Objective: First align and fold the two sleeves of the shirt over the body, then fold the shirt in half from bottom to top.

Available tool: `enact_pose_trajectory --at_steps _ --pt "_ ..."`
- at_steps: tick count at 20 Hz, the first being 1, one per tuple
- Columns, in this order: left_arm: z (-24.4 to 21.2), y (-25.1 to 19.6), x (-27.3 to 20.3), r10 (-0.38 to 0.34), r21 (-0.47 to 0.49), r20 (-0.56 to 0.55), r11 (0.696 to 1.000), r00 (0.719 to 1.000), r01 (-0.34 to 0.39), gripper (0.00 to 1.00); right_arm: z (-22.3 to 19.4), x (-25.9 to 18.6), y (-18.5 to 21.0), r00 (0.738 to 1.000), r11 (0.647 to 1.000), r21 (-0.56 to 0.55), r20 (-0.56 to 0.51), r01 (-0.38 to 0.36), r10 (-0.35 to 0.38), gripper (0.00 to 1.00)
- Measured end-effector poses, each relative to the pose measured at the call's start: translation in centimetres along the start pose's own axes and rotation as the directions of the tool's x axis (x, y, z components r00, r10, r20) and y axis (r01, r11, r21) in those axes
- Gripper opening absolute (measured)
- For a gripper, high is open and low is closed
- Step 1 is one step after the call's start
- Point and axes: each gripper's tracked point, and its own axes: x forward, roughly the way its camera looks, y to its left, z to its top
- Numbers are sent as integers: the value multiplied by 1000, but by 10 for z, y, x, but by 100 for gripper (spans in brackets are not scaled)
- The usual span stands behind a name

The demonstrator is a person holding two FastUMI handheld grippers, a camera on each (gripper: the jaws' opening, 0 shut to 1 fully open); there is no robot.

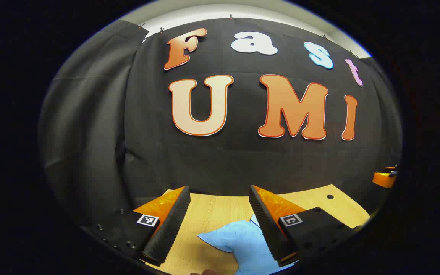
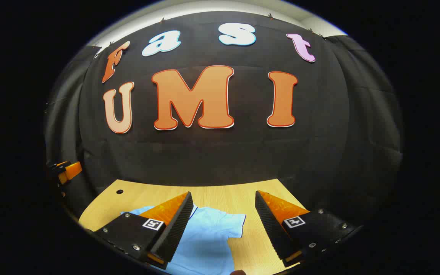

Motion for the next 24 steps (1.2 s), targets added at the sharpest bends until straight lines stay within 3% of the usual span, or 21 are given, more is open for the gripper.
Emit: enact_pose_trajectory --at_steps 15,20,24 --pt "10 6 0 -8 -23 47 1000 999 9 99 -6 14 3 1000 1000 -3 -26 -6 6 98" --pt "-3 15 5 4 -52 20 999 1000 -3 99 -20 27 0 996 1000 -3 -86 15 -15 98" --pt "-13 31 7 36 -58 1 998 999 -36 99 -45 52 -12 977 999 -18 -206 47 -50 98"
